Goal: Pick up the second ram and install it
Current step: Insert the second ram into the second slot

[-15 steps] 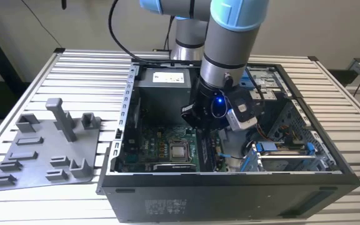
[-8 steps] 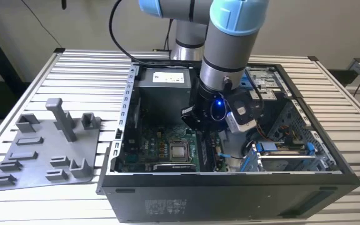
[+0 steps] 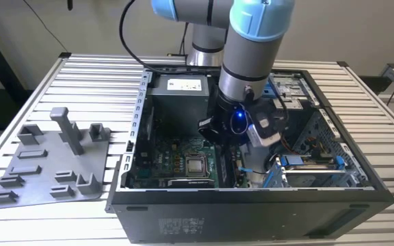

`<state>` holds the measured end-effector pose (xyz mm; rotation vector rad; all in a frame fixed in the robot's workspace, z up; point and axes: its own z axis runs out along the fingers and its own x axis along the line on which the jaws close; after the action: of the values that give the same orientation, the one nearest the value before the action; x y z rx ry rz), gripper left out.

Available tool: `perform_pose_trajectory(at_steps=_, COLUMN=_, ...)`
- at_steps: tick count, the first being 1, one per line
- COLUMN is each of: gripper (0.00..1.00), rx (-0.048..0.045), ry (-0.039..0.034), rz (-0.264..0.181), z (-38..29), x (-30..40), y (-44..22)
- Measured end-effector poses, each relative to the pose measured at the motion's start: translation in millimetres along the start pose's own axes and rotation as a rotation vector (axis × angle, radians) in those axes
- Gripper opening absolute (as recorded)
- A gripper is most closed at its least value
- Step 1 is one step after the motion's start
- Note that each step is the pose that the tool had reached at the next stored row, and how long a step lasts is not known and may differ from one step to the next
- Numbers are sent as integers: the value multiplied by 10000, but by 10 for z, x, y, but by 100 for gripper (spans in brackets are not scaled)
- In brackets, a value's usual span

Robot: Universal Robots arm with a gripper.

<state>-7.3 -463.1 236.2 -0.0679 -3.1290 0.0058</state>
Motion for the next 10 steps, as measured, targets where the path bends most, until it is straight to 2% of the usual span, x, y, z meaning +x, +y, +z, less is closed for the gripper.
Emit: perform_pose_trajectory(at_steps=10, gripper=14, rx=0, ry=1, rz=3, z=64, x=-6, y=-24)
